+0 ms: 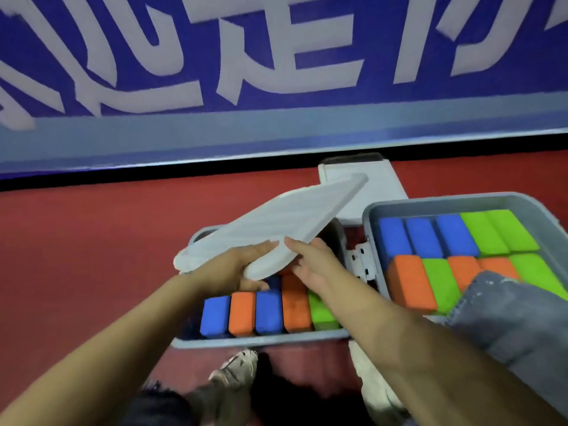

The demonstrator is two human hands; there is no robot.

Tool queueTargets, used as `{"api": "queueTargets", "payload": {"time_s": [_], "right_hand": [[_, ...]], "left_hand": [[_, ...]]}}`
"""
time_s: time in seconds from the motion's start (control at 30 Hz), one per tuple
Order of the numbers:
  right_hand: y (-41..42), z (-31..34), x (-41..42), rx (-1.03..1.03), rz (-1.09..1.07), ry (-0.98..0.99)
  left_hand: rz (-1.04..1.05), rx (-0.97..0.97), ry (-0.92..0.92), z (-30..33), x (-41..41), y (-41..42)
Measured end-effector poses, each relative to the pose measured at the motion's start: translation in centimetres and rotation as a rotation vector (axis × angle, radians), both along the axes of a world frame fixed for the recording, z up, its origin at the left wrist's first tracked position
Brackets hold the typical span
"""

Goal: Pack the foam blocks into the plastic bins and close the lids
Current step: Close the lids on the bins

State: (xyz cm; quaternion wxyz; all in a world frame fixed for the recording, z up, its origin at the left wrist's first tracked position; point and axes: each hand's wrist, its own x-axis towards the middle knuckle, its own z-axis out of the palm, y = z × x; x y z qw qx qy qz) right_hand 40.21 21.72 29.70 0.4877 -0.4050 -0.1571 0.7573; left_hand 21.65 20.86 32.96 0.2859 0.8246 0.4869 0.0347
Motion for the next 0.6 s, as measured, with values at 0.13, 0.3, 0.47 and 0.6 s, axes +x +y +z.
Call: {"api": "queueTargets", "payload": {"time_s": [0.13,0.3,0.47,0.6], "right_hand": [[-4.4,-3.3,1.7,-0.168,0.184,-0.062],[-4.2,-6.3,6.2,-0.288,-0.043,-0.161],[-3.8,-7.4,7.1,-0.339,0.005,-0.257],[-3.7,-8.2,5.5,-0.391,0.025,-0.222]], "left_hand": [[0.024,0.074,0.238,-2.4,-2.9,-2.8],[0.113,0.056,0.400,-3.4,-7.0,-5.6],[0.168,0.074,0.418,-6.7,-10.3,-6.4],[0.113,0.103,0.444,-10.3,-11.1,-6.9]]}}
